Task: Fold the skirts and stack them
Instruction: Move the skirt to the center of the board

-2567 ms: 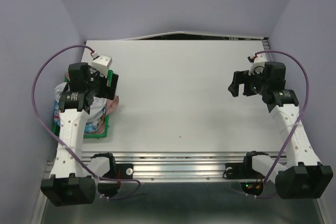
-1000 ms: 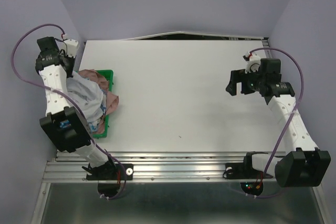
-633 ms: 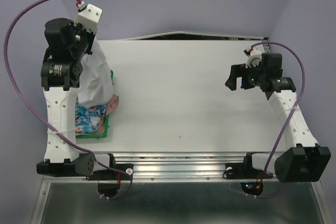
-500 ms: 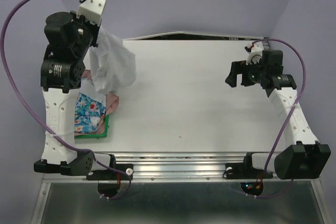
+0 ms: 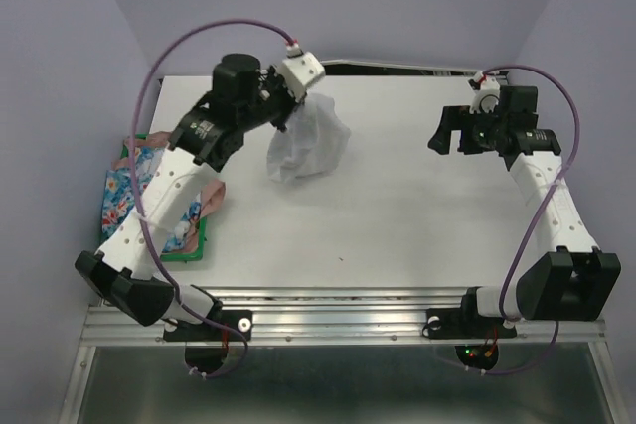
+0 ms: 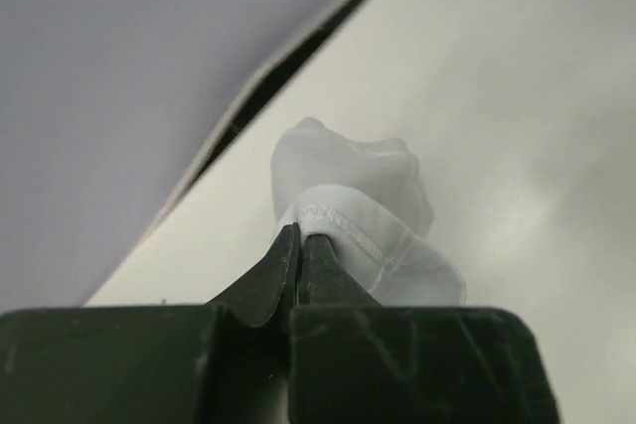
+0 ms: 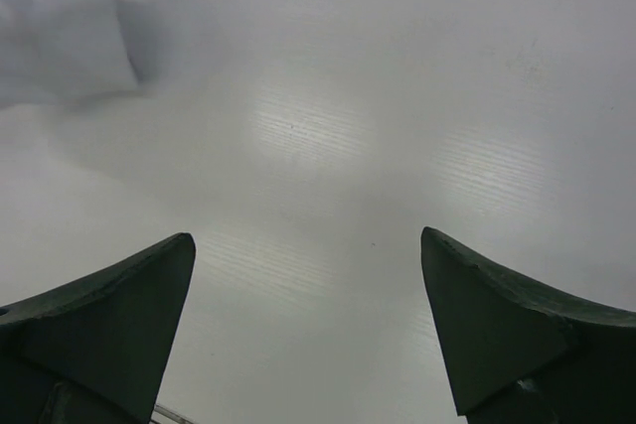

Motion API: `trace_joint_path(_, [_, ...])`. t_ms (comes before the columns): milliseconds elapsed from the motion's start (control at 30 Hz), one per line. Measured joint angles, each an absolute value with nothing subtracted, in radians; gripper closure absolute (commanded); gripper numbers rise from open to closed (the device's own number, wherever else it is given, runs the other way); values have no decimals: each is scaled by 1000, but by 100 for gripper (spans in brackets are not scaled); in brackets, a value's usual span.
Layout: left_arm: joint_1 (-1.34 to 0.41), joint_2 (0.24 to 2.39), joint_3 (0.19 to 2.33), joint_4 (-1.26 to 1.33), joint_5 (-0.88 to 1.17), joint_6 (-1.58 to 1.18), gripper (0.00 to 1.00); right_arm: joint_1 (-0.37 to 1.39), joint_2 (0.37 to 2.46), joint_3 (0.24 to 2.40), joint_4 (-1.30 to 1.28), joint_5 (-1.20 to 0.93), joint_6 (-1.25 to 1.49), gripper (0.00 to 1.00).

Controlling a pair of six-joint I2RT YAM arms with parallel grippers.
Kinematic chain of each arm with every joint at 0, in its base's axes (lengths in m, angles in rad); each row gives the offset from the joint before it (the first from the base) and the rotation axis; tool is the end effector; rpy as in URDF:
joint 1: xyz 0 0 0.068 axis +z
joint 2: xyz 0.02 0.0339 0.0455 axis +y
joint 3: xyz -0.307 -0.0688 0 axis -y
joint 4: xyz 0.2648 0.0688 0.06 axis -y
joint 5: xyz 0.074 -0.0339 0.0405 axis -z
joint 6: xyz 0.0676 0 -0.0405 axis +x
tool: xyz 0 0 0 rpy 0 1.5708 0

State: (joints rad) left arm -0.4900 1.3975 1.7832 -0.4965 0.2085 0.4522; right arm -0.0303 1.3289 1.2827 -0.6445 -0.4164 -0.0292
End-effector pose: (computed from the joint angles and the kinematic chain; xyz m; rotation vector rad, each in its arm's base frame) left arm 0.2838 -0.1672 0.5556 0.9005 1.4221 -0.2037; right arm 0.3191 0.0177 0.3727 -0.2193 2.2167 0.4370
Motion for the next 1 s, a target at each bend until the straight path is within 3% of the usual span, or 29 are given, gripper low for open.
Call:
trace_joint_path(200, [-645,1380,1312,-471,336,510,100,-78,1353,1274,-646,-469,-37,6])
trace_joint_path(400, [-727,1311,1055,-538,419,592,98,-78,1357,1235,-653,-551,-63,11])
trace_joint_path(433, [-745,1293,1041,-545,426,606,73,-78,1361,1231,-654,-563,-64,13])
trace_joint_path(467, [-783,1267,1026,-554,434,620,63,-78,1367,1229,-655,-573,-64,14])
trace_joint_path(567, [-888,1222,994,-567,463,646,41,-78,1405,1229,-657,-615,-63,22])
trace_joint_path(667, [-937,1217,986,-586,472,640,31,-78,1443,1227,-666,-643,-58,31])
trace_joint_path(800, [-899,1248,1059,-606,457,595,29,-78,1497,1200,-674,-686,-19,41])
trace_joint_path(867, [-774,1310,1184,-616,510,562,30,-78,1534,1186,-678,-711,14,48])
trace_joint_path(1000, [-480,1450,1384,-521,533,460,30,-49,1623,1179,-663,-730,103,49])
